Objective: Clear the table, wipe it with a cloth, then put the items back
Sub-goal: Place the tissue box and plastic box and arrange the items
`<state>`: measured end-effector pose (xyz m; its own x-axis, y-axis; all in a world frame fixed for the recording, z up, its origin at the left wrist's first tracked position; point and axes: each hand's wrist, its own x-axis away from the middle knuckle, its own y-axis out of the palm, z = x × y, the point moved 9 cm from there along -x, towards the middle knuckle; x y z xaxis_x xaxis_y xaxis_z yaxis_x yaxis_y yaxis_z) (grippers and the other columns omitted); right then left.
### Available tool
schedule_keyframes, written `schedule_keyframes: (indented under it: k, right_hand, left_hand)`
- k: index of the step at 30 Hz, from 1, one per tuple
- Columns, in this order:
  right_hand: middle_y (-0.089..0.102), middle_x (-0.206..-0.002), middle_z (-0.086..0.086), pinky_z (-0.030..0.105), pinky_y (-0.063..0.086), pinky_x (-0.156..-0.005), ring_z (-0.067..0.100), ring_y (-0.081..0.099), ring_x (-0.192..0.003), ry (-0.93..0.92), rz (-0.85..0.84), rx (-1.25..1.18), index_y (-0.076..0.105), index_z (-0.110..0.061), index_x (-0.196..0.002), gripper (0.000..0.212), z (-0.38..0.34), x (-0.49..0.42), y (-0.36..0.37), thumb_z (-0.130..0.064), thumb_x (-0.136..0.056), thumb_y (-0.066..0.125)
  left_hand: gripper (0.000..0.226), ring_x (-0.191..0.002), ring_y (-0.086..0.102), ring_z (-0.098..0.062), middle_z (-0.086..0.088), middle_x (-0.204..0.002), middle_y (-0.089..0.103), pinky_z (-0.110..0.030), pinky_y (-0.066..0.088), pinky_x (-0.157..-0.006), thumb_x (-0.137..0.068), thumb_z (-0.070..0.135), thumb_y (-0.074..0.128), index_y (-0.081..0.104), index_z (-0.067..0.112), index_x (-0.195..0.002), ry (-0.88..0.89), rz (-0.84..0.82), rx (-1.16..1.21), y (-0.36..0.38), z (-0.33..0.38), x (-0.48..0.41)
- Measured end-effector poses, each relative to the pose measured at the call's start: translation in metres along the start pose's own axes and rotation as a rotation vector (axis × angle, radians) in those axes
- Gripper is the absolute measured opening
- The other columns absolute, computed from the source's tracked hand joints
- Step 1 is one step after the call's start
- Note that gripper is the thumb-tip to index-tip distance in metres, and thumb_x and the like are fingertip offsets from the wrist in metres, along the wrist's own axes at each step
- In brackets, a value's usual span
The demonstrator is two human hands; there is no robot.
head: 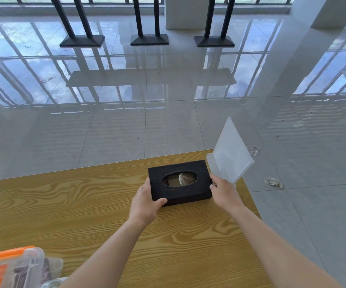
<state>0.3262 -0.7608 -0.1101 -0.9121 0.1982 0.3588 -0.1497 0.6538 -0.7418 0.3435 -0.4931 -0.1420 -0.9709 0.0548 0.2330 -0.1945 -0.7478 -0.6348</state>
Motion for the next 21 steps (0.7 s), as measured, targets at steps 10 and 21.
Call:
schedule_keyframes:
  k: [10,21]
  right_hand:
    - [0.066,-0.123,0.013,0.039,0.050,-0.094,0.031,0.059,-0.117,0.013,0.011,-0.067,0.062,-0.008,-0.126,0.036,0.0042,0.0004,-0.0005,-0.003,-0.102,0.036]
    - [0.066,-0.120,0.019,0.051,0.050,-0.097,0.036,0.060,-0.114,0.041,-0.003,-0.064,0.061,-0.002,-0.120,0.036,0.0101,-0.0072,-0.0008,0.000,-0.097,0.033]
  left_hand:
    - [0.077,-0.112,0.058,-0.018,0.002,-0.126,0.060,-0.038,0.052,-0.094,-0.082,0.032,0.080,0.039,0.020,-0.146,-0.034,-0.011,-0.023,0.0030,-0.0039,-0.0028]
    - [0.071,-0.107,0.058,-0.017,0.004,-0.120,0.060,-0.034,0.051,-0.090,-0.083,0.032,0.080,0.042,0.023,-0.142,-0.009,-0.025,-0.033,0.0020,0.0003,-0.0054]
